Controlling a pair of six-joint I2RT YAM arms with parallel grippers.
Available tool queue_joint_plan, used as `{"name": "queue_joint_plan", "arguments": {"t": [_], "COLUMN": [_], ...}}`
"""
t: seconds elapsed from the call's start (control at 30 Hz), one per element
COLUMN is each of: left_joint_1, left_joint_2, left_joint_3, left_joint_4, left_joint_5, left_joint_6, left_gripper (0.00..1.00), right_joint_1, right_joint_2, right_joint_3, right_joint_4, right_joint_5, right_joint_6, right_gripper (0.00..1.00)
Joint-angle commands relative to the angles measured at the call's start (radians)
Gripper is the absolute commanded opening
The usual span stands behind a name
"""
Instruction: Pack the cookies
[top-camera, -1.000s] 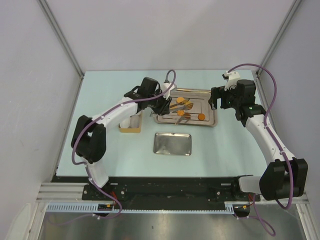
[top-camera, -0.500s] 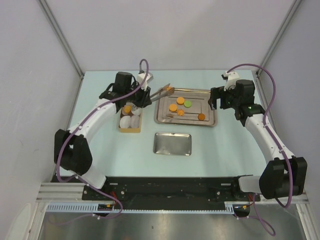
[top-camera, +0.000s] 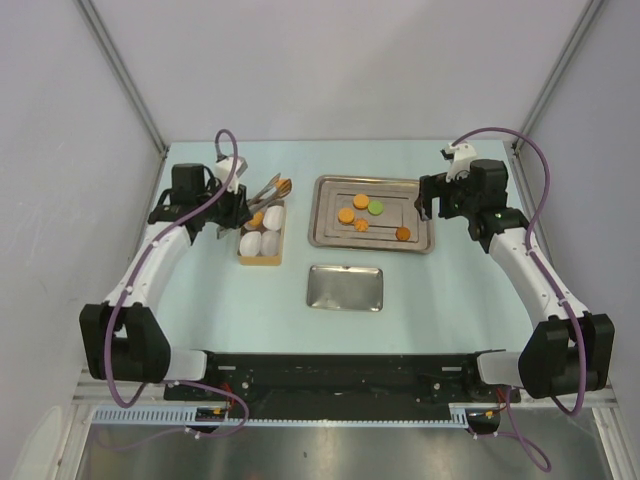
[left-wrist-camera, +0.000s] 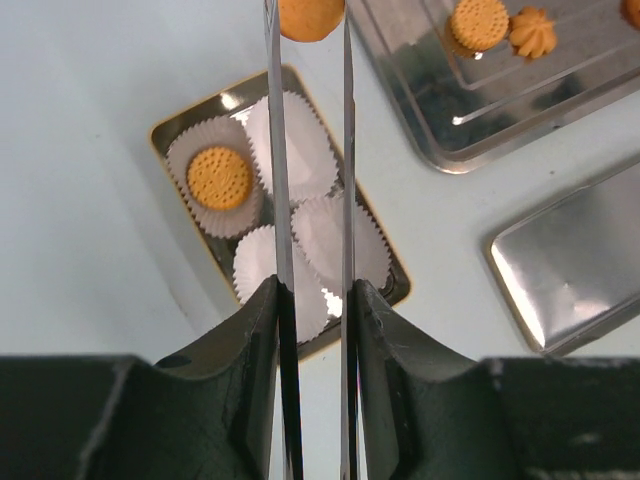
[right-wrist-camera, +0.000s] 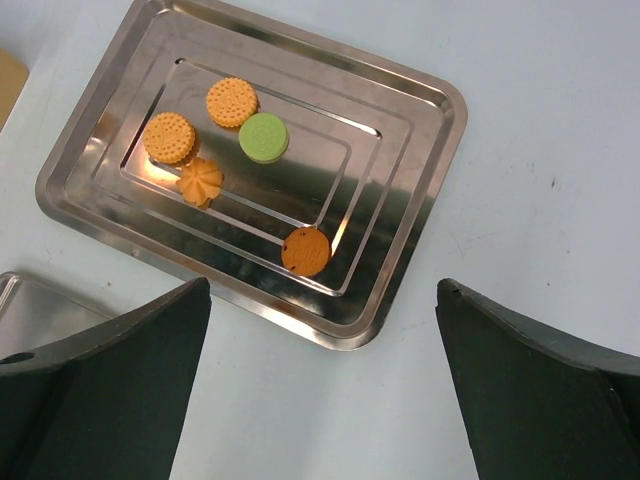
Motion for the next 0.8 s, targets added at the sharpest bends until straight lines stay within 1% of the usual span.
{"name": "queue_joint_plan", "arguments": {"t": [0.0,0.2,0.23,0.27,0.77], "left_joint_1": [0.057,0.069,0.095,0.098,0.128], "left_joint_2": [-0.081,-0.097,-0.098,-0.101,-0.100], "left_joint_3": [-0.044,-0.087,-0.092,-0.104,-0.167], "left_joint_4": [-0.001,-0.003,0.000,0.005,0.032], "left_joint_5": [0.056,0.059,0.060,0.062,0.062], "left_joint_6": [0.052,0.068,0.070,0.073,0.088], "left_gripper": [0.33,0.33,0.33,0.33,0.34], "right_joint_1": [0.010,0.017,0.017,0.017,0.020], "right_joint_2": [0.002,0.007,0.007,0.004,0.006], "right_joint_3": [0.011,0.011,0.011,0.013,0.011], "right_joint_4": [0.015,0.016,0.016,0.016,0.016], "right_joint_5": [0.010,0.017,0.016,0.017,0.017], "right_joint_6": [-0.021,-0.024,-0.024,-0.024,-0.027], "right_gripper": [1.00,1.00,1.00,1.00,1.00]}}
